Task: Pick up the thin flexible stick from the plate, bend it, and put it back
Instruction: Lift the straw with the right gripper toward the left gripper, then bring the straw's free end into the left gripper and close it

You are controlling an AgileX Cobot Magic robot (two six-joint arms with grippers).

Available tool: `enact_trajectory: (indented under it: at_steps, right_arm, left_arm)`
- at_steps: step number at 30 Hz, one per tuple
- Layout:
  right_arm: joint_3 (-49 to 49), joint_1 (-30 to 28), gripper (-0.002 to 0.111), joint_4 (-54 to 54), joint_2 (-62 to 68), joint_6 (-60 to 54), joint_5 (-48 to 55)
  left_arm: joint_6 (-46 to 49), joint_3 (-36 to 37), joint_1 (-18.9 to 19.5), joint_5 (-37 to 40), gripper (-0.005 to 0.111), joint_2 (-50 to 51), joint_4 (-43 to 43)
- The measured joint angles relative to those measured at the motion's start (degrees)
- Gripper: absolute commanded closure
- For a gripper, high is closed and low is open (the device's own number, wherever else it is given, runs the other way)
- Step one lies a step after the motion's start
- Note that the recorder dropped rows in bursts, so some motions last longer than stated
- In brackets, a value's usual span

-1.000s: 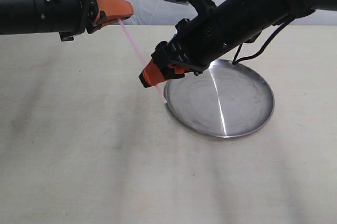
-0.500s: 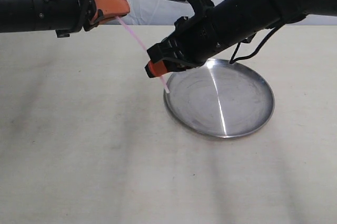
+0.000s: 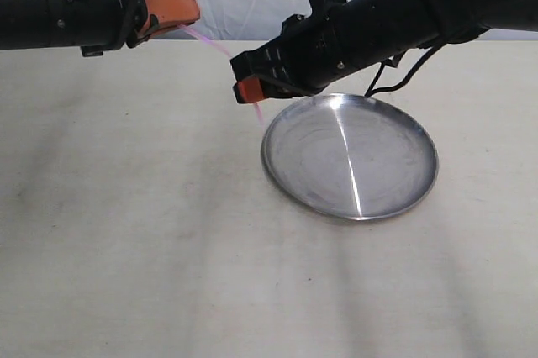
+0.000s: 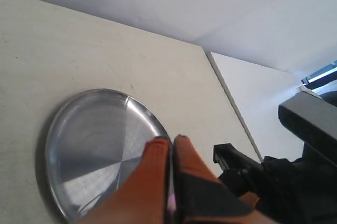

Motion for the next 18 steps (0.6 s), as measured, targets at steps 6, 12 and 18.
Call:
enact_trajectory:
  at_steps: [6,12,18]
  right_arm:
    - [0.10,-0.11,0.108,3.10,0.00,-1.65,-2.70]
    - [0.10,-0.32,0.108,6.06,0.00,-3.05,-4.29]
    - [0.35,-0.61,0.108,8.05,0.00,-3.92,-6.16]
  left_arm:
    - [0.00,0.96,0.00,-0.06,0.107,-0.34,-0.11]
    - [0.00,1.17,-0.61,0.96,0.107,-0.36,-0.01]
    - [0.00,1.17,-6.30,-2.22,0.107,-0.45,0.15]
